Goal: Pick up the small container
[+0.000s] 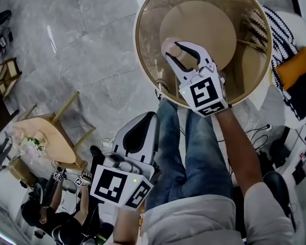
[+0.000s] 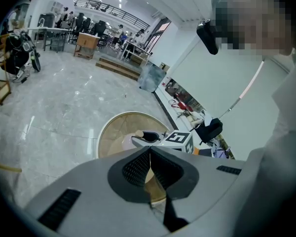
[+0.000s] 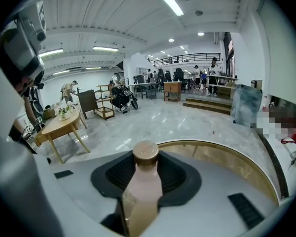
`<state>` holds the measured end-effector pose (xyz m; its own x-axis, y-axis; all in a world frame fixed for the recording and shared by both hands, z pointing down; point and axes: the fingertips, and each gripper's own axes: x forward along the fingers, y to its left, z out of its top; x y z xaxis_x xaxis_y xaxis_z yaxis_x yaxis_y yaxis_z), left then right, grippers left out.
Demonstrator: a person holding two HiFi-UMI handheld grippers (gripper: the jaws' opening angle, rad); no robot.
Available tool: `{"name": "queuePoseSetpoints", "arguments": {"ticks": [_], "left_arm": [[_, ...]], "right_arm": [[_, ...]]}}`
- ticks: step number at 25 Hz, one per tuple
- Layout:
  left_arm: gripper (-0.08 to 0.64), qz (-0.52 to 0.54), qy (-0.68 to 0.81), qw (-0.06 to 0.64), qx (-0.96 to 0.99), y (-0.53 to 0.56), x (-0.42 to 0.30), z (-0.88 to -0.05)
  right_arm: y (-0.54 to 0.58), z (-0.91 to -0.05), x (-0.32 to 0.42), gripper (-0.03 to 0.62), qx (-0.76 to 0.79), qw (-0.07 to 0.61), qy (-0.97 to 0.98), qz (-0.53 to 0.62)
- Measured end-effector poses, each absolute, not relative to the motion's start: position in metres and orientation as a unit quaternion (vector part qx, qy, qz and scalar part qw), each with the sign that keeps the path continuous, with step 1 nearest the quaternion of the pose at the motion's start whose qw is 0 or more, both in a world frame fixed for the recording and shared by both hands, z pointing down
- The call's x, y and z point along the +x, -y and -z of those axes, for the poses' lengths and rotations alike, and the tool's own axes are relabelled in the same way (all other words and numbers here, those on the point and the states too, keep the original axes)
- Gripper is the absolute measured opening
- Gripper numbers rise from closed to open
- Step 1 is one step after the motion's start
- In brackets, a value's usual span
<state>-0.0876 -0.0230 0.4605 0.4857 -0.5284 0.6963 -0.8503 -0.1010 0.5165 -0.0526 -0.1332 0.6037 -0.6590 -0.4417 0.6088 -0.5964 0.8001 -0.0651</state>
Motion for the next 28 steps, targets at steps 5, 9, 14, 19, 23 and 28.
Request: {"name": "queuePoseSetpoints", "arguments": {"ticks": [5,9,14,19,23,28], "left_arm": [[0.017,-0.172,0.474,0.467,0.726,0.025,-0.087,-0.453],[0.017,-0.173,0.472,0.464,0.729,0.028,-0.086,-0.446],[0.017,-0.174,0.468,0.461,0.734,0.033,-0.083,-0.438],[0.017,-0.179,0.461,0.457,0.739,0.036,-0.080,-0.431],[0.017,-0.181,0.458,0.453,0.743,0.039,-0.079,-0.423],[0.017,-0.180,0.457,0.445,0.749,0.043,-0.076,-0.406]], "right_arm": [[0.130,-0.595,-0.052,0.147,0.285,0.296,0.902,-0.132],[0.129,-0.587,-0.052,0.147,0.282,0.298,0.902,-0.132],[0.129,-0.579,-0.047,0.147,0.285,0.299,0.901,-0.134],[0.131,-0.570,-0.041,0.147,0.290,0.300,0.898,-0.137],[0.132,-0.558,-0.039,0.147,0.293,0.298,0.898,-0.137],[0.130,-0.543,-0.035,0.147,0.296,0.297,0.897,-0.141]]}}
